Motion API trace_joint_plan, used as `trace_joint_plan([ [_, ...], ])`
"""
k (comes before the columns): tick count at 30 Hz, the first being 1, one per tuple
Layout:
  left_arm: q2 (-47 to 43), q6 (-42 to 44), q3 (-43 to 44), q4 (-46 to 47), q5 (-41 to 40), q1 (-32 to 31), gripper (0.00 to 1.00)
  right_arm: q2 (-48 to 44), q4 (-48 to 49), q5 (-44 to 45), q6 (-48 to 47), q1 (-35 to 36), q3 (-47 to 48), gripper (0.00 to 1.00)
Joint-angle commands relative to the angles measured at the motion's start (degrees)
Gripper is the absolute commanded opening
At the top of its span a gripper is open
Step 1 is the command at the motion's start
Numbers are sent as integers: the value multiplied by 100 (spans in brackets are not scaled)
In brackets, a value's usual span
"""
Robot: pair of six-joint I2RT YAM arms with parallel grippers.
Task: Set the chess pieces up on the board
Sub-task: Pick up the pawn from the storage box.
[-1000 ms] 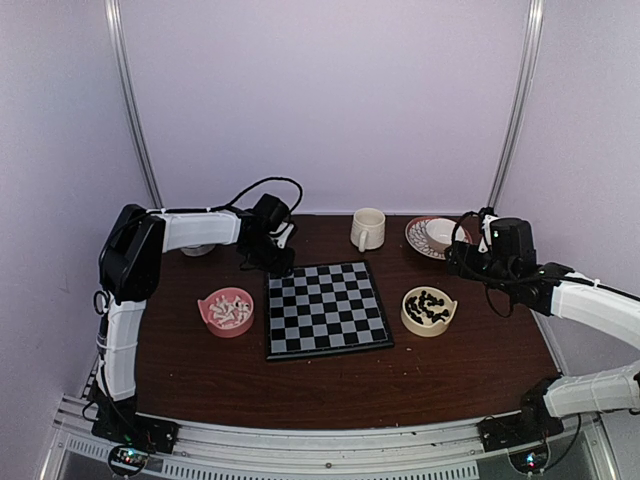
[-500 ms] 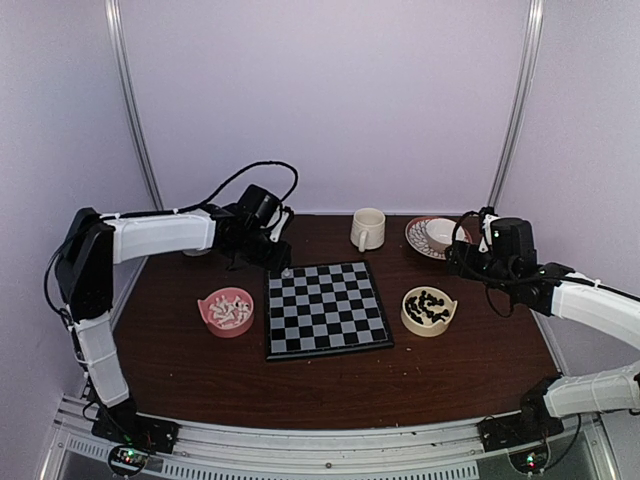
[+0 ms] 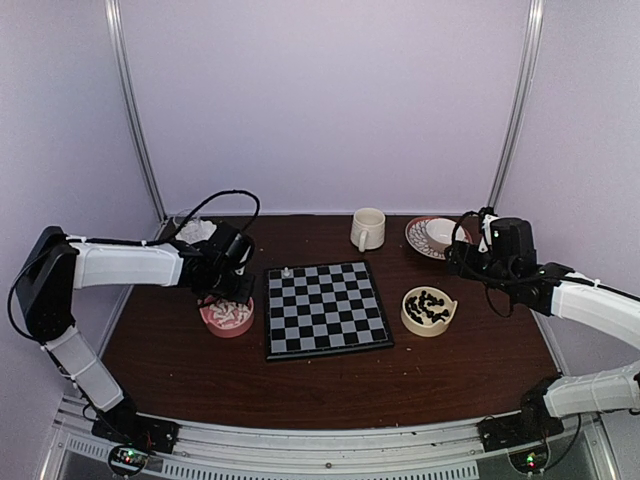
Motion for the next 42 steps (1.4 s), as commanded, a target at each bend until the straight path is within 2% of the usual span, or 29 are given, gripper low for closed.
trace_joint_plan([
  [1,-220,-235,-345,386,-339,40,19,21,130,-6,14,39,79,82],
  [8,-114,-141,-463,405,12,197,19,3,127,11,15,46,75,82],
  [14,448,-43,-10,94,296,203,15,7,129,4,23,47,83,82],
  [26,548,-3,163,-221,-10,203,15,-30,102,29,14,47,75,82],
  [42,747,-91,268,-536,-28,203,15,-67,84,91,-12,52,75,82],
])
